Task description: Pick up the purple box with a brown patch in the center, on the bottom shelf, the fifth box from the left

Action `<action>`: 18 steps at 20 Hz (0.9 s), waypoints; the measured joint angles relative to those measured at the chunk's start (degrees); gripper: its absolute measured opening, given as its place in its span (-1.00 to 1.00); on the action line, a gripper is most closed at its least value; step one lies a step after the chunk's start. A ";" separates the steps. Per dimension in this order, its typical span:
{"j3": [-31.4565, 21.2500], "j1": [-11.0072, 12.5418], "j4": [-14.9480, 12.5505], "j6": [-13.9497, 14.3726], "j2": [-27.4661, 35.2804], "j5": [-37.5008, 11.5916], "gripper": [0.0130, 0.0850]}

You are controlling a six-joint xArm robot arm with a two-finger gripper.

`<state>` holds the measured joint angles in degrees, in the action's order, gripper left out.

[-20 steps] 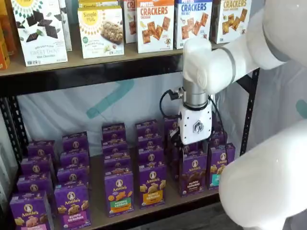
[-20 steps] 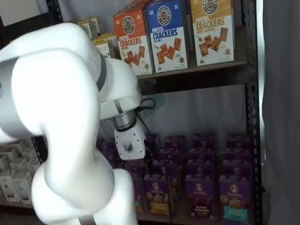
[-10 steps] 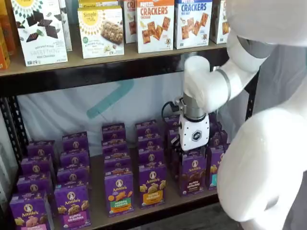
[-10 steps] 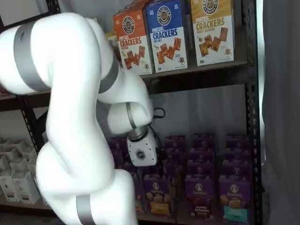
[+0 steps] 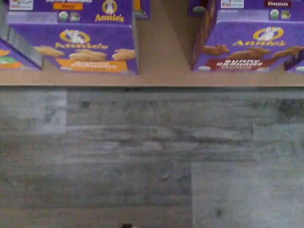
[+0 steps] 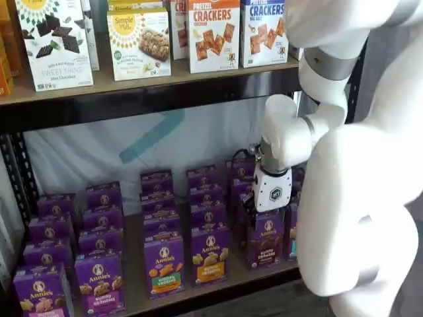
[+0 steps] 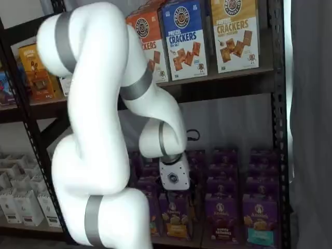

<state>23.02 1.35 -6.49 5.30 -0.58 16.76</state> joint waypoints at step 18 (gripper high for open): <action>19.67 5.67 -12.86 7.03 26.29 -7.01 1.00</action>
<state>42.69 7.01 -19.35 12.33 25.71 9.76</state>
